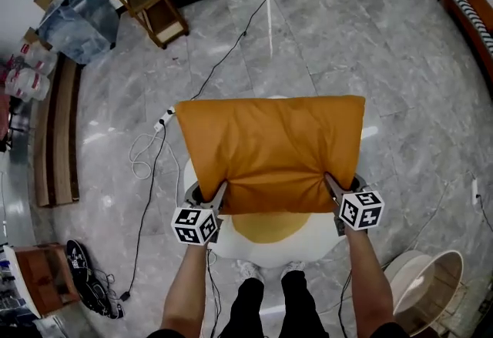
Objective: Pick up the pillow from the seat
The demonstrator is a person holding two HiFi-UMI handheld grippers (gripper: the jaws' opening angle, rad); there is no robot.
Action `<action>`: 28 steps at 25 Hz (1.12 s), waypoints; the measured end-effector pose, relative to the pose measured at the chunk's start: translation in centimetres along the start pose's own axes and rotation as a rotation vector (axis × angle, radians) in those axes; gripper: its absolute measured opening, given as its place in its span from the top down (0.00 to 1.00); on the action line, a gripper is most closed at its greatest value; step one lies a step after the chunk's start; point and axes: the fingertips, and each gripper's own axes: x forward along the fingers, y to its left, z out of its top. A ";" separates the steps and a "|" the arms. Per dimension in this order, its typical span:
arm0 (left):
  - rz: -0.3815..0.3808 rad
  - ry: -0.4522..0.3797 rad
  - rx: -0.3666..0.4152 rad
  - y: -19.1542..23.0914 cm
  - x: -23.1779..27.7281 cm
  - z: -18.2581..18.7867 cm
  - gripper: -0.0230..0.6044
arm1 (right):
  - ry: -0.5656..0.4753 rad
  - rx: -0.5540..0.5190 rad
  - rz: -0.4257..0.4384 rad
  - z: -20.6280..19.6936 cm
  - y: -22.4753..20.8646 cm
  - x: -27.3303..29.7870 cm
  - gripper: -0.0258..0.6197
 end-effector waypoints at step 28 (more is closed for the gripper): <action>-0.063 -0.576 0.149 -16.4 -28.2 30.0 0.66 | -0.635 -0.234 -0.070 26.9 15.8 -34.2 0.66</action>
